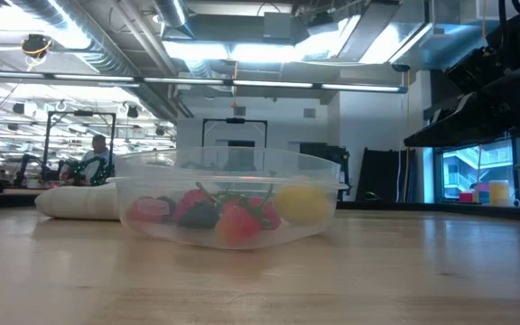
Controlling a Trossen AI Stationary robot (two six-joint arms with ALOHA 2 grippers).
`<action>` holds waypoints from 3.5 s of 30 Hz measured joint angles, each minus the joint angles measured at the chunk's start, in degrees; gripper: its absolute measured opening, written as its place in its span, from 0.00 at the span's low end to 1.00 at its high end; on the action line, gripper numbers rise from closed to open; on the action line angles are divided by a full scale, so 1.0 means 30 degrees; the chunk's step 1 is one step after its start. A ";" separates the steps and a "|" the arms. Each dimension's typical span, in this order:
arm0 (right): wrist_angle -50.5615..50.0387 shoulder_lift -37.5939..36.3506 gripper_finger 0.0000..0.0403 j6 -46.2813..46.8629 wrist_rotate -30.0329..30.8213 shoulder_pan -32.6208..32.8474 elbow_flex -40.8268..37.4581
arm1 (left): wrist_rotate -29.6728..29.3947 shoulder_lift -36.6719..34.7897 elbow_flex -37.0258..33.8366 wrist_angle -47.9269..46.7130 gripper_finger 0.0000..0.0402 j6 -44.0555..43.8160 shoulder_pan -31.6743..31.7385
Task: Pick and placing Produce into tupperware
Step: Put the black cherry into the transparent container
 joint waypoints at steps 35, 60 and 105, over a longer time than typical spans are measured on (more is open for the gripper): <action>0.0007 0.0000 0.60 -0.0057 0.0000 -0.0001 0.0000 | -0.0053 0.0007 0.0015 0.0138 0.28 0.0380 0.0266; 0.0015 0.0006 0.60 -0.0177 0.0001 -0.0005 0.0000 | -0.3841 0.0000 -0.0007 1.1366 0.29 2.0910 0.8150; 0.0019 0.0007 0.60 -0.0138 0.0007 -0.0003 0.0000 | -0.5153 0.0015 -0.0007 1.4222 0.30 2.8097 1.0426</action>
